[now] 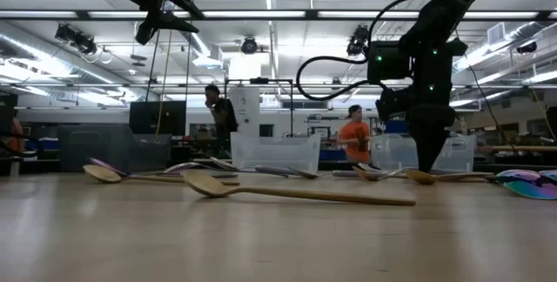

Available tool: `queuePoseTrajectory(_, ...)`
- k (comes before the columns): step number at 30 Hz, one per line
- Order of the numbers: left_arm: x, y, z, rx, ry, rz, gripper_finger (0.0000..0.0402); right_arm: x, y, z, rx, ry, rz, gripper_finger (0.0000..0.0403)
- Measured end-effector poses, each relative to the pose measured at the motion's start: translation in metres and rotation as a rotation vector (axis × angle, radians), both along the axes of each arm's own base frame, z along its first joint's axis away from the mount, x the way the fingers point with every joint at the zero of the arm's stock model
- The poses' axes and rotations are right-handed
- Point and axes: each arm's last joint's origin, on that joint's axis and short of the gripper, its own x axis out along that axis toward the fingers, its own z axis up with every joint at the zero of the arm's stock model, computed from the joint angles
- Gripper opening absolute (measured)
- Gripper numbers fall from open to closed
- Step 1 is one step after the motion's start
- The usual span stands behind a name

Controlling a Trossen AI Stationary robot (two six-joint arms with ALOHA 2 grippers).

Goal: Sort silverware by color (type)
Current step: Put the purple spoon into the left transparent bin

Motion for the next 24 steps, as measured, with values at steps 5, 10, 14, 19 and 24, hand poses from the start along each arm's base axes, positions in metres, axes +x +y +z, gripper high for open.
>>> queuePoseTrajectory(5,0.000,0.000,0.000,-0.010,-0.006,0.004,0.0148,0.004,-0.002,0.009,0.001,0.002,0.017,0.0055)
queuePoseTrajectory(10,0.000,0.000,0.000,-0.013,-0.007,0.005,0.0148,0.013,-0.006,0.024,-0.026,-0.018,0.030,0.0062)
queuePoseTrajectory(14,0.000,0.000,0.000,-0.013,-0.008,0.005,0.0148,0.020,-0.009,0.036,-0.040,-0.045,0.031,0.0061)
queuePoseTrajectory(19,0.000,0.000,0.000,-0.014,-0.009,0.006,0.0148,0.028,-0.012,0.056,-0.057,-0.066,0.062,0.0062)
queuePoseTrajectory(24,0.001,0.001,0.005,-0.017,-0.065,0.017,0.0148,0.034,-0.016,0.080,-0.094,-0.066,0.155,0.0062)
